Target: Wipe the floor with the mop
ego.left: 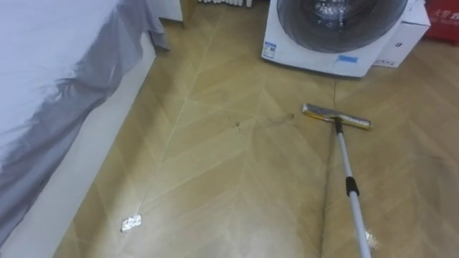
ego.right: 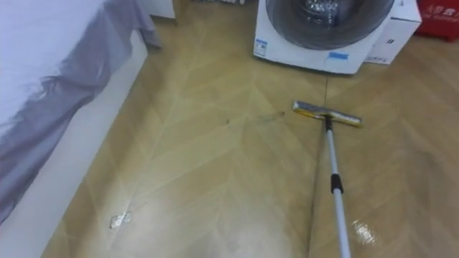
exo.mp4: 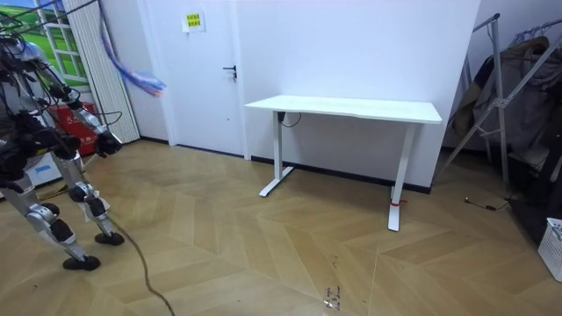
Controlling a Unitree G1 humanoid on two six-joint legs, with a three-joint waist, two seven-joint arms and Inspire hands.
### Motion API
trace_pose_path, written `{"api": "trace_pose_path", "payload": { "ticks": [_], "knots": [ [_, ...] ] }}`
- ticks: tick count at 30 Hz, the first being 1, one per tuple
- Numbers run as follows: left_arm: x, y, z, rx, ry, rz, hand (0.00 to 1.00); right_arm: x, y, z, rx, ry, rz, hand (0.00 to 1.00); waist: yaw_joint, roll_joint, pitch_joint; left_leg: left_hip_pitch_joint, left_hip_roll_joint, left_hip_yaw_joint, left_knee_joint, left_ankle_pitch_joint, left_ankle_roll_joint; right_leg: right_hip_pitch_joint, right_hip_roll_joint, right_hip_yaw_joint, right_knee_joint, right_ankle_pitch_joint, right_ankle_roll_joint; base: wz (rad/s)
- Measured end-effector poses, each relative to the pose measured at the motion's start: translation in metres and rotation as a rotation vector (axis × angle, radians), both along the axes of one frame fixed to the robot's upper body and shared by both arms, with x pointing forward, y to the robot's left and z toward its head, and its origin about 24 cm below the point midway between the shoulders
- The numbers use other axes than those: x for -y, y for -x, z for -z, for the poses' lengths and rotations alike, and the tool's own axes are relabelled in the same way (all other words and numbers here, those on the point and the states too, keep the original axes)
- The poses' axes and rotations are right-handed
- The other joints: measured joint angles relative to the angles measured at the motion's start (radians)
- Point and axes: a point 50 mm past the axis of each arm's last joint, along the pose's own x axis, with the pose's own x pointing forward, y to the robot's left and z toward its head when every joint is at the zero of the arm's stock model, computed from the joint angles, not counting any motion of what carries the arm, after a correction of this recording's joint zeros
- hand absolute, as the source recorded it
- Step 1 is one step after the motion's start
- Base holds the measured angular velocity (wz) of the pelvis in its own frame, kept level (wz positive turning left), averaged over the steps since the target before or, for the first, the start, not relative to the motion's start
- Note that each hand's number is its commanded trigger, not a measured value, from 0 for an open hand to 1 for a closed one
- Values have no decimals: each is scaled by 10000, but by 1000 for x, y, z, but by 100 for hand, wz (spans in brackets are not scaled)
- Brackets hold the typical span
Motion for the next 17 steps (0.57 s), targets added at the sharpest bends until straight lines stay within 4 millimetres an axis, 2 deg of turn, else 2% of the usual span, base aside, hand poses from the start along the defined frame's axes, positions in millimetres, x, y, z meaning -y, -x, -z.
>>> {"api": "trace_pose_path", "payload": {
  "ticks": [3, 5, 7, 11, 13, 17],
  "knots": [
    [-1, 3, 0, -189, 46, -86, 0, -1, -2, 0, 3, -224, -105, 100, -167, -155, 10, 497, 50, -91, -153, 85, -101, 594, 51, -197, -307, 24, -36, 13],
    [-3, 4, -1, -235, 49, -209, 0, -1, -6, 1, 125, -295, -302, 100, -209, -140, 22, 719, 116, -107, -321, 88, -107, 847, 143, -212, -571, 74, -112, -1],
    [-6, 3, -1, -161, -11, -451, 0, -1, -9, 1, 157, -307, -586, 100, -239, -153, 6, 1109, 142, -112, -733, 177, -258, 1242, 258, -199, -1007, 216, -179, -11],
    [-9, 3, -2, -212, -114, -316, 0, -3, -4, 2, 41, -379, -778, 100, -274, -126, 31, 1638, 191, -146, -1120, 237, -353, 1841, 399, -131, -1559, 319, -254, -5],
    [-11, 2, -3, -278, -101, -49, 0, -5, 0, 2, -17, -548, -722, 100, -279, -135, 10, 1846, 211, -204, -1276, 255, -380, 2042, 450, -89, -1714, 338, -287, -2],
    [-14, 1, -3, -282, -32, -73, 0, -8, 1, 3, -34, -735, -676, 100, -280, -114, 21, 2154, 266, -359, -1505, 273, -413, 2327, 546, -53, -1919, 413, -341, -4]
  ]
}}
